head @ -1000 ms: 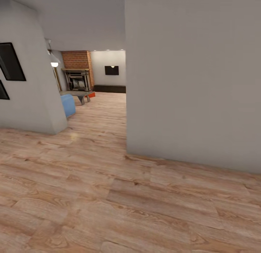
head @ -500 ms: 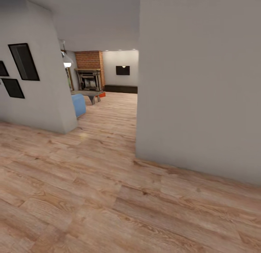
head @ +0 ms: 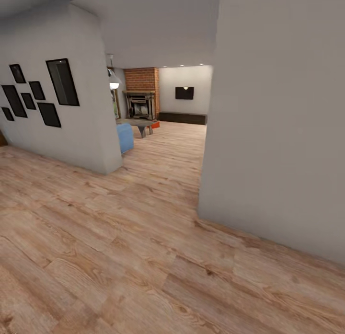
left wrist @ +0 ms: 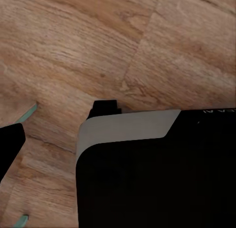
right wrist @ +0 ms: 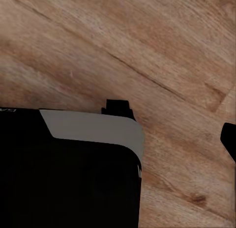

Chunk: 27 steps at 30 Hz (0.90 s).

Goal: Move the two storage containers from the living room to the garage. In the garage, place one container on the floor and stack the other container on top of it (either order is fine).

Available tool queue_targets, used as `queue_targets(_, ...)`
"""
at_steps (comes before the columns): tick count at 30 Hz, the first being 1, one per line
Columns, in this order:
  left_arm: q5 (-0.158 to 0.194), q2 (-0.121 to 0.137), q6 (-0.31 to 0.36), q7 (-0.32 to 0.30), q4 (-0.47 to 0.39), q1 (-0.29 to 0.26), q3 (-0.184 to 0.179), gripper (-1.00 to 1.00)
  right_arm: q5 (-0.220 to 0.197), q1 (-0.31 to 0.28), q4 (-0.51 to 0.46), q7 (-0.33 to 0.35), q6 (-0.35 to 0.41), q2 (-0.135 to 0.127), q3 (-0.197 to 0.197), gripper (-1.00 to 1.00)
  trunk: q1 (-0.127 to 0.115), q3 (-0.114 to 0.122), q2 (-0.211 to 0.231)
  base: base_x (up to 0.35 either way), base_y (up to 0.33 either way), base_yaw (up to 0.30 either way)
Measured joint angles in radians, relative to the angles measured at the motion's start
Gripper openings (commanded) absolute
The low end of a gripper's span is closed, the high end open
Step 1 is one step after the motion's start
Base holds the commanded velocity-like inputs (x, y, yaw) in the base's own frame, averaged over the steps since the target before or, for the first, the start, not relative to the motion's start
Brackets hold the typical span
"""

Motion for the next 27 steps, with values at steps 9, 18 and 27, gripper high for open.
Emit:
queue_targets(9, 0.000, 0.000, 0.000, 0.000, 0.000, 0.000, 0.000, 1.00, 0.000, 0.001, 0.000, 0.000, 0.000, 0.000, 0.000, 1.00, 0.000, 0.000, 0.000, 0.320, 0.000, 0.255)
queue_targets(18, 0.000, 0.000, 0.000, 0.000, 0.000, 0.000, 0.000, 1.00, 0.000, 0.001, 0.000, 0.000, 0.000, -0.002, -0.001, 1.00, 0.000, 0.000, 0.000, 0.320, 0.000, 0.031)
queue_targets(27, 0.000, 0.000, 0.000, 0.000, 0.000, 0.000, 0.000, 1.00, -0.002, 0.000, 0.000, -0.001, 0.000, 0.001, -0.001, 1.00, 0.000, 0.000, 0.000, 0.317, 0.000, 0.005)
